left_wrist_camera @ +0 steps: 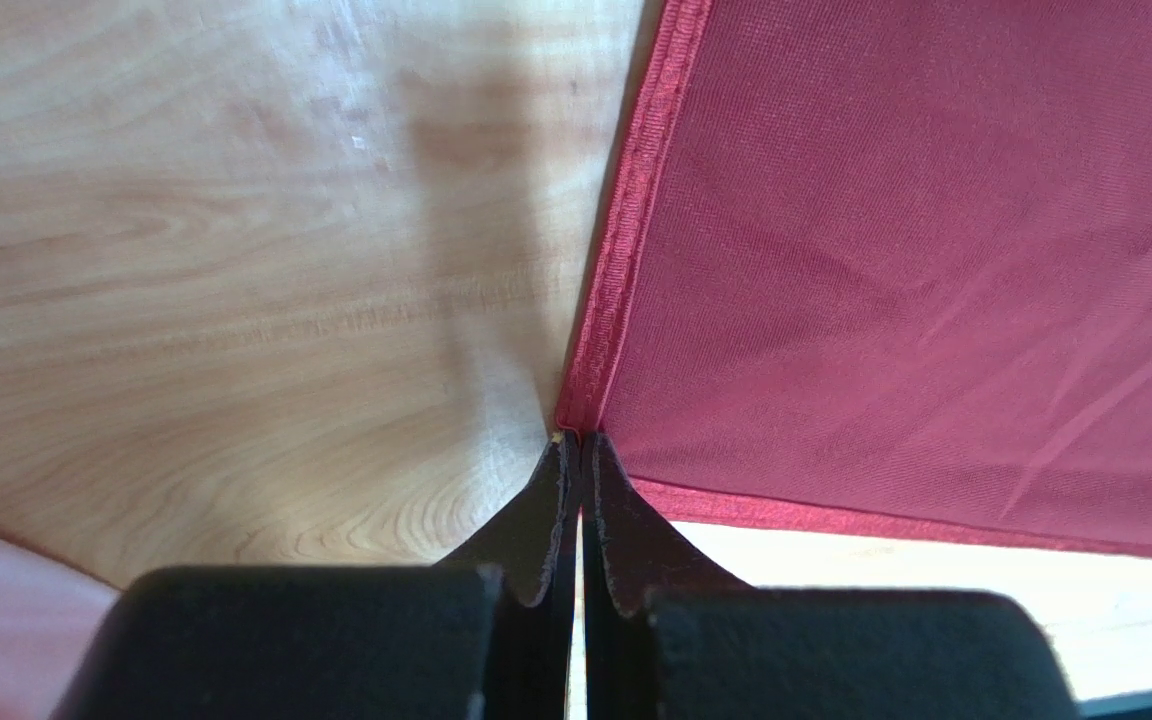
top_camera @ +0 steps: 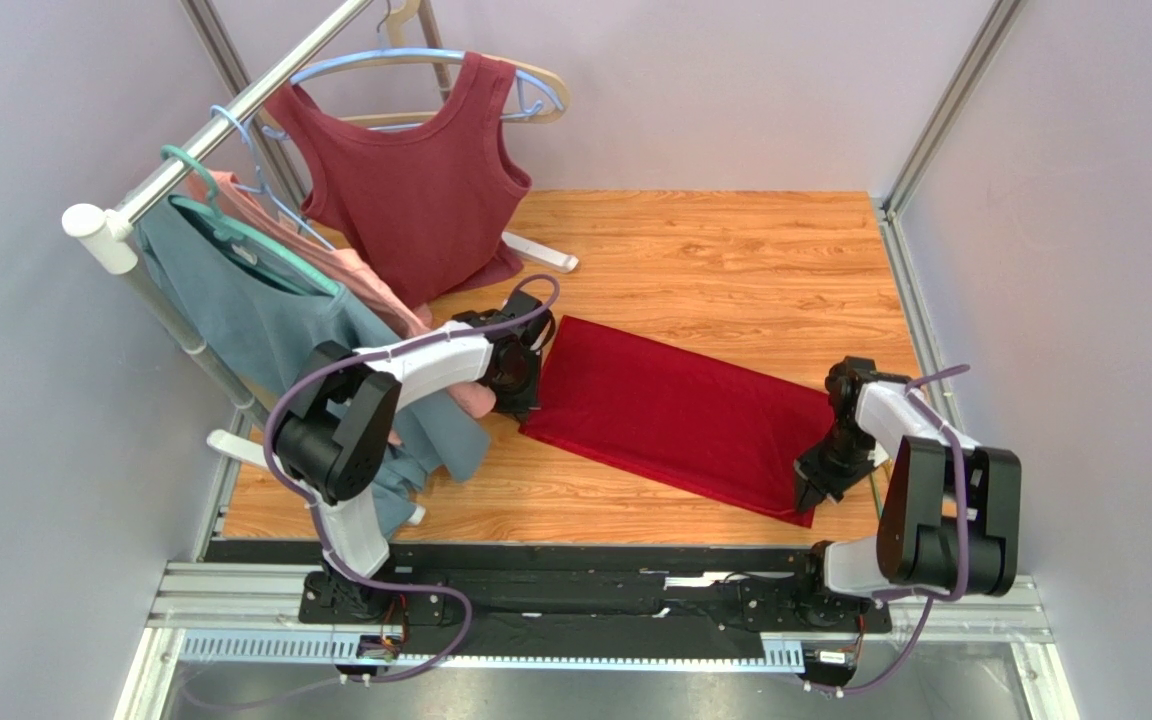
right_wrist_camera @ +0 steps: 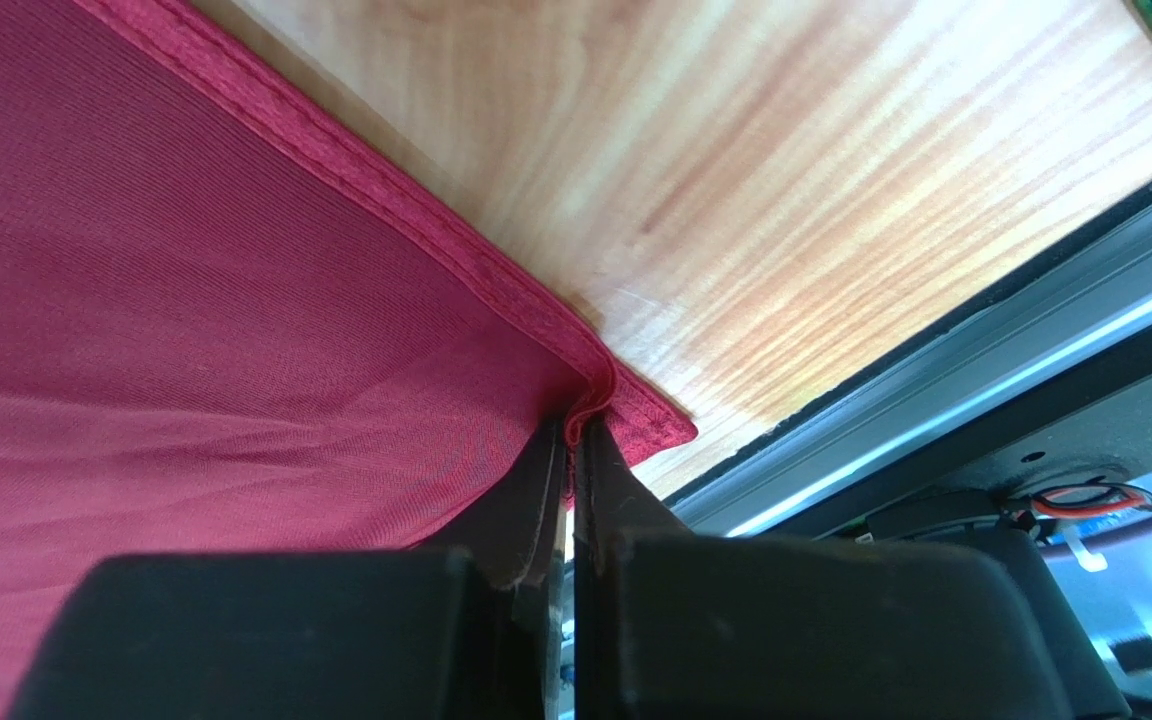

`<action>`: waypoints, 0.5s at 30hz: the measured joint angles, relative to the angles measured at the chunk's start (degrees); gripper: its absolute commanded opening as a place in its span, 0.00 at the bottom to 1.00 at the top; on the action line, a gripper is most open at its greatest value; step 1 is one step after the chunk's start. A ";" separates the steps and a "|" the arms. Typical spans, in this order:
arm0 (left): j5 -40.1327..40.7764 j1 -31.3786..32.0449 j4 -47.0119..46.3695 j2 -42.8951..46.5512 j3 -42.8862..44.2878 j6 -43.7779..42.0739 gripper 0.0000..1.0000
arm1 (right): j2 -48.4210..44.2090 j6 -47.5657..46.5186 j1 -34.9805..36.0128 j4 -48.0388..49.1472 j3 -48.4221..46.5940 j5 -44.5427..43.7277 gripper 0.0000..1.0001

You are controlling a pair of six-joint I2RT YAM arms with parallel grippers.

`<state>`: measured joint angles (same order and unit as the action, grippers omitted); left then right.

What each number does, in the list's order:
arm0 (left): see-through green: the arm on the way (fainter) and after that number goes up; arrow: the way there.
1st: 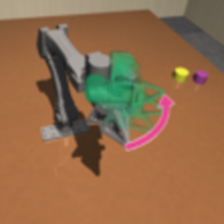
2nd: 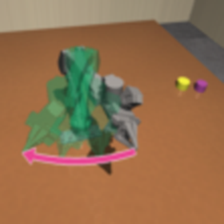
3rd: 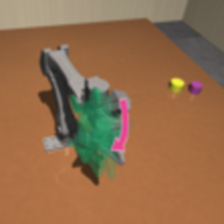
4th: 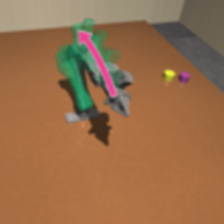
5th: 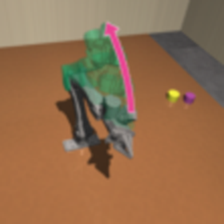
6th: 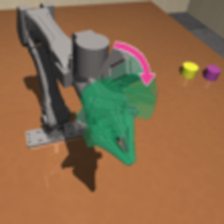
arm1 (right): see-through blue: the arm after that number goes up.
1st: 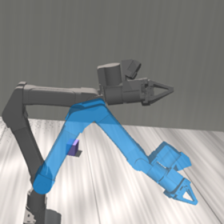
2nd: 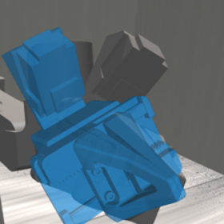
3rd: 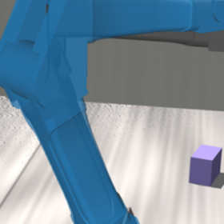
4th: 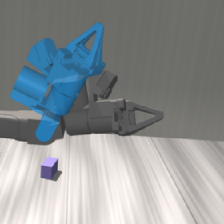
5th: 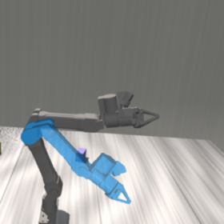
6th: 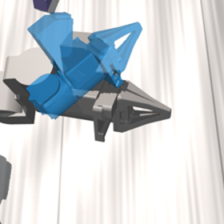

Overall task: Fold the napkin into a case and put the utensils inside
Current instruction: Fold and flatten the napkin at the center of the board.

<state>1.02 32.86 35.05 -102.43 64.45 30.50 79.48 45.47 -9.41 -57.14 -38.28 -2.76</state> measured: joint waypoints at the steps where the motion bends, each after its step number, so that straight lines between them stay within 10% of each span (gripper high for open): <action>1: 0.33 0.00 0.24 -0.42 0.63 0.07 0.00 | 0.92 -0.22 0.02 -0.20 -0.63 0.09 0.00; 15: 3.15 0.00 0.20 -2.19 2.99 0.07 0.02 | 4.11 -2.71 0.37 1.55 -3.93 1.49 0.07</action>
<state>4.16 32.86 35.24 -104.62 67.44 30.57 83.59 42.76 -9.04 -55.59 -42.22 -1.28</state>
